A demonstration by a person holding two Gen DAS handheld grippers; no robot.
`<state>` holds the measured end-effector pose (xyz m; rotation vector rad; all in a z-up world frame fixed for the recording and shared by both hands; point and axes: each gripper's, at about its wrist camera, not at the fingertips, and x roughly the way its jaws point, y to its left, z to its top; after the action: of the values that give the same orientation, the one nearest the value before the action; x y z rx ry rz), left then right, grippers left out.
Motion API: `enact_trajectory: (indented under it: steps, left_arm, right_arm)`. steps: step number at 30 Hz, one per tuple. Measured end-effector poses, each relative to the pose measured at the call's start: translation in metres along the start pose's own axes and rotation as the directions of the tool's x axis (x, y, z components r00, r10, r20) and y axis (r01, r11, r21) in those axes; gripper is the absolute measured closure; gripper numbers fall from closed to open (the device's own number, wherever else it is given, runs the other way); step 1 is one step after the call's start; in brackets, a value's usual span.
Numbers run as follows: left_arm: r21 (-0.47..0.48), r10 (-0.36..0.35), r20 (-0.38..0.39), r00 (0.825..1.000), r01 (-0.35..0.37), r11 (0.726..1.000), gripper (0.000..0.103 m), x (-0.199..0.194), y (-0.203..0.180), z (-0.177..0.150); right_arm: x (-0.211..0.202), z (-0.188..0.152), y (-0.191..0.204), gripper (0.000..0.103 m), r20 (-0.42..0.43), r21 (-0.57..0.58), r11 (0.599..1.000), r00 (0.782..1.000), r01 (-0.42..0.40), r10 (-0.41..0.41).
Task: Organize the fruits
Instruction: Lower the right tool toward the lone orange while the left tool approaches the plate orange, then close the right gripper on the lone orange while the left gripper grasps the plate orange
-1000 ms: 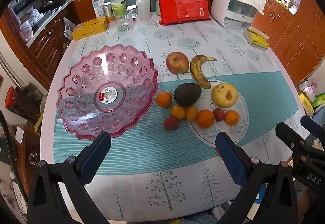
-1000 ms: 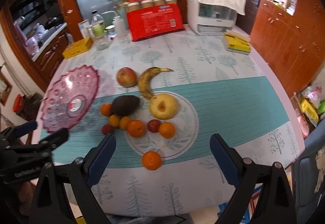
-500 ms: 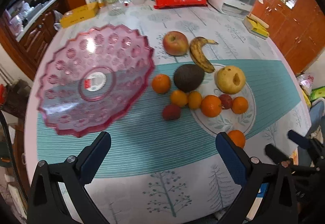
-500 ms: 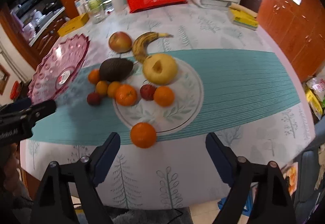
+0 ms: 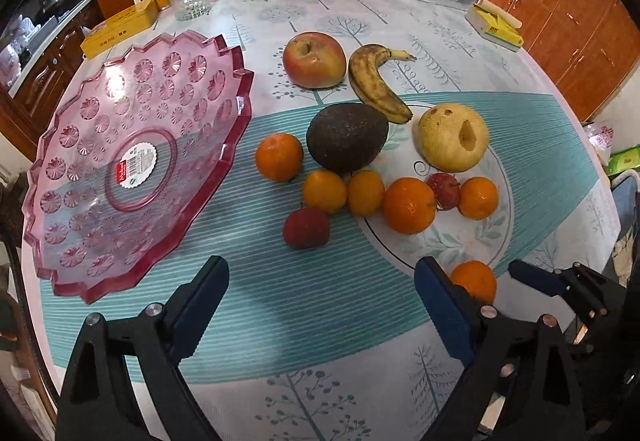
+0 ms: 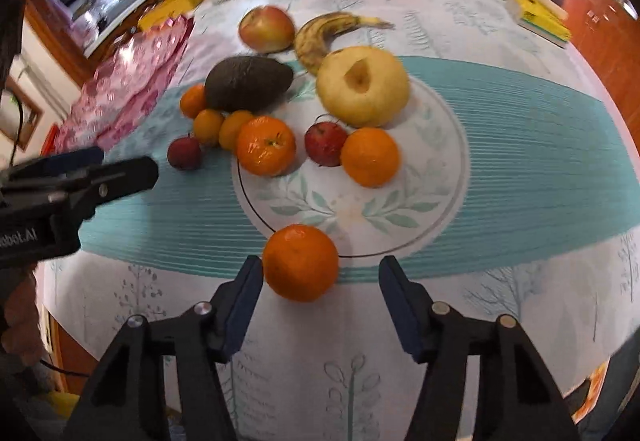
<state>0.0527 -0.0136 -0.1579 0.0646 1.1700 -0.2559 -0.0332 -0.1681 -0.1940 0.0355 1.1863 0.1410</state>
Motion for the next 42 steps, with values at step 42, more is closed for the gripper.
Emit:
enact_trajectory:
  steps: [42]
  left_arm:
    - [0.01, -0.018, -0.136, 0.991, 0.02, 1.0, 0.051, 0.076, -0.069, 0.04]
  right_arm:
    - [0.015, 0.022, -0.067, 0.059, -0.044, 0.059, 0.998, 0.999, -0.016, 0.019]
